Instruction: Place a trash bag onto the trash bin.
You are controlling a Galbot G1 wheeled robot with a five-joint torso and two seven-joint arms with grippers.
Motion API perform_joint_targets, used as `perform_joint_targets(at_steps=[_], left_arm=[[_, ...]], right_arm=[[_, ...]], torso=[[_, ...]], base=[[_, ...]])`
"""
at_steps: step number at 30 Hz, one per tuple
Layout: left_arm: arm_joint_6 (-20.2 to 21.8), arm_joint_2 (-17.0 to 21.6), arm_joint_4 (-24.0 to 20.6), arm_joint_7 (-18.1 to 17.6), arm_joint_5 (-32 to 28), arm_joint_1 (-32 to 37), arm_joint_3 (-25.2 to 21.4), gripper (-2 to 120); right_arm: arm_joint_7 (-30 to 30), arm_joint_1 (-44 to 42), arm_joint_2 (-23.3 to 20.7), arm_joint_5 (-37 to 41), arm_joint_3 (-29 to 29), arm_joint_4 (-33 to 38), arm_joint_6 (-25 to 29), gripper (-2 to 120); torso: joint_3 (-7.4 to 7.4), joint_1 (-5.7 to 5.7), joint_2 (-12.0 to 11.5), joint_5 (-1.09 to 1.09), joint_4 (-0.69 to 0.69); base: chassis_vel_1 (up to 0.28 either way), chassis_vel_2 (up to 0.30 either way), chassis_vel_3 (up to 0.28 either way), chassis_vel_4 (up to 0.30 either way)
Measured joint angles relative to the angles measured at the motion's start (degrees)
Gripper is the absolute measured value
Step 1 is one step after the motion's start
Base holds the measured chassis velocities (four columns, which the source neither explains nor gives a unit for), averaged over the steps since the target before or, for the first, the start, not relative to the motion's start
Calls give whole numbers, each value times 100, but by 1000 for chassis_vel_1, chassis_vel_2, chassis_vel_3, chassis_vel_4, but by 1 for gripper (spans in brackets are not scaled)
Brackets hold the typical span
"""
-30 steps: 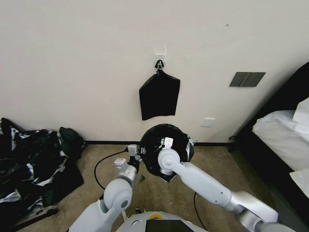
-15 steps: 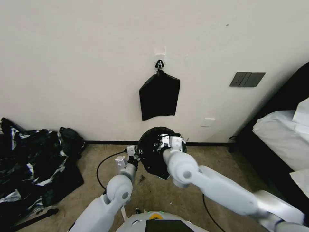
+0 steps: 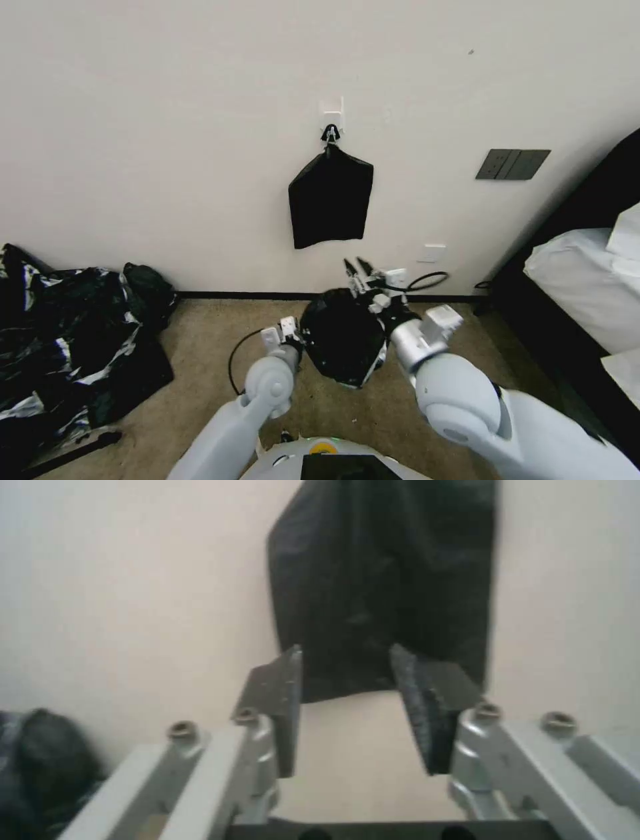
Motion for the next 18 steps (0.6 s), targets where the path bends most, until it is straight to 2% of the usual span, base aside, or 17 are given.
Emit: perform_joint_targets(at_steps=[3,4,5,8,9,10,12,14,15,16,18], left_arm=[[39,-111,221,-74,51,-125,191,1],[39,-111,221,-74,51,-125,191,1],[54,-148,312,-124,70,-187,267,1],[114,-212,462,-305,84,-307,426,1],[114,-212,462,-305,84,-307,426,1],[142,-234,524,-377,84,-353,497,1],[155,-240,550,-399,84,-367,523,1],[189,-289,685,-432,84,-407,588,1],[189,-289,685,-432,84,-407,588,1],[186,-334,753,-430,91,-415,590,1],[179,-370,799,-428,103,-417,586,1]], right_arm=[[-275,-830,275,-724,545,-15,166,52],[-275,-830,275,-724,545,-15,166,52],[-341,-1032,406,-910,644,-21,191,57],[-367,-1156,573,-1037,632,-27,206,69],[-367,-1156,573,-1037,632,-27,206,69],[-367,-1157,629,-1041,591,-31,205,76],[-367,-1151,650,-1041,571,-33,202,79],[-362,-1135,699,-1034,506,-38,189,89],[-362,-1135,699,-1034,506,-38,189,89],[-355,-1132,704,-1021,488,-40,181,96],[-349,-1129,705,-1011,488,-42,179,99]], torso=[[0,0,0,-1,0],[0,0,0,-1,0],[0,0,0,-1,2],[0,0,0,-2,3],[0,0,0,-2,3],[0,0,0,-2,3],[0,0,0,-2,3],[0,0,0,-2,3],[0,0,0,-2,3],[0,0,0,-1,4],[-1,0,0,-1,5]], base=[[0,0,0,0],[0,0,0,0],[0,0,0,0],[0,0,0,0],[0,0,0,0],[0,0,0,0],[0,0,0,0],[0,0,0,0],[0,0,0,0],[0,0,0,0],[0,0,0,0]])
